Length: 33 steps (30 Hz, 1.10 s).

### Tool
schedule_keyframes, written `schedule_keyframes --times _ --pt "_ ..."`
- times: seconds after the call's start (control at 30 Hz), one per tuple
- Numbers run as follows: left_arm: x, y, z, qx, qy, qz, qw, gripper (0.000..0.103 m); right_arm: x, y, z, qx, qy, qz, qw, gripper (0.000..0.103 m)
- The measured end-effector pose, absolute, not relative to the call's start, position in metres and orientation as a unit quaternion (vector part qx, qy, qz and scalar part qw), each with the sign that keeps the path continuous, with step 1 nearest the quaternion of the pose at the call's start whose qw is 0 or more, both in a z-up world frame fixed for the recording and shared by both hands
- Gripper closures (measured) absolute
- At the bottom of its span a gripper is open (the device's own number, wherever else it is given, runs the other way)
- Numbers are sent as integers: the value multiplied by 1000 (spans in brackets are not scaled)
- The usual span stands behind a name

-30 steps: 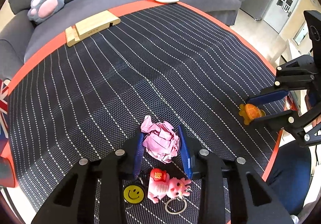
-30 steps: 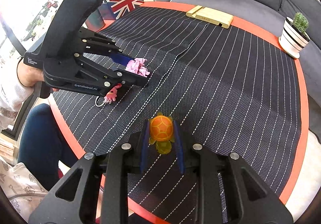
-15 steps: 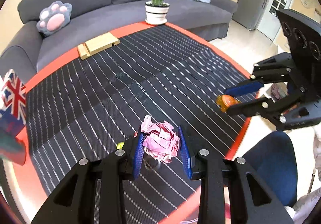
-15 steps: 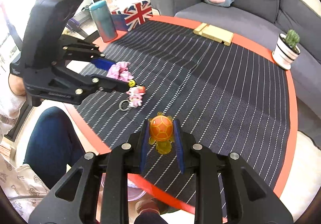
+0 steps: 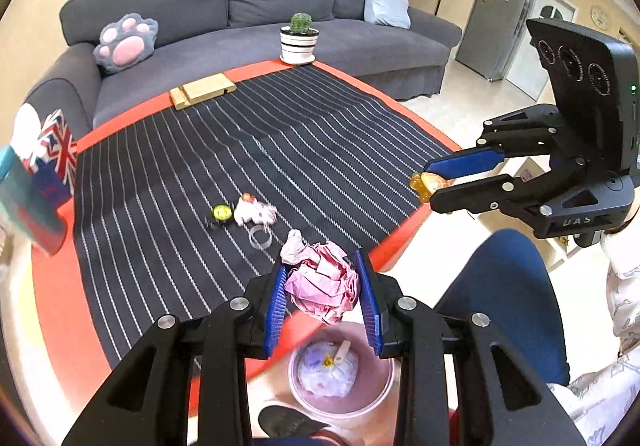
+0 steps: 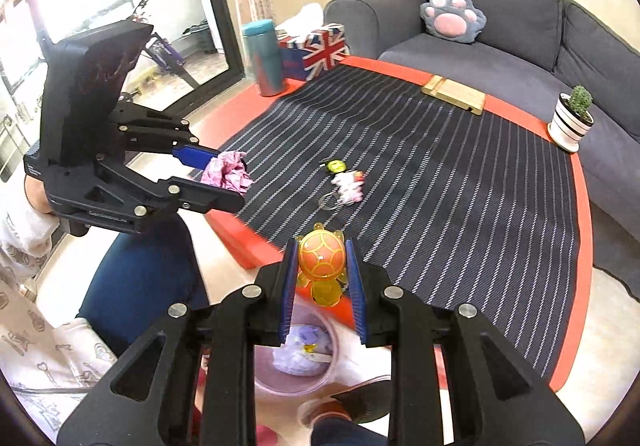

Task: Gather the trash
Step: 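Carry both items over the wastebasket while the right gripper opens to drop the turtle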

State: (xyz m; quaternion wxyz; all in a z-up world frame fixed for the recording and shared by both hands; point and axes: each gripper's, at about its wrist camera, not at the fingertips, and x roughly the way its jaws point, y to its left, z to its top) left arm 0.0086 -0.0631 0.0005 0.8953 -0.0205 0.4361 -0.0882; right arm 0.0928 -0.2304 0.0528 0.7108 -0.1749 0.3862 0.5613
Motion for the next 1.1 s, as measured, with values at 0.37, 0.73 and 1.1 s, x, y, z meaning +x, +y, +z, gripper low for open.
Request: schedule_keyframes --times 0.37,0.73,1.1 --pt "-42 -73 -21 -53 438 -91 893 71 33 -246 36 -166 401 580 690 79" --pt "-59 -73 -23 -59 435 -91 894 71 17 -241 23 -165 410 590 676 78" --pt "-61 -74 -24 -57 436 -94 893 70 23 -246 25 -146 404 576 696 13"
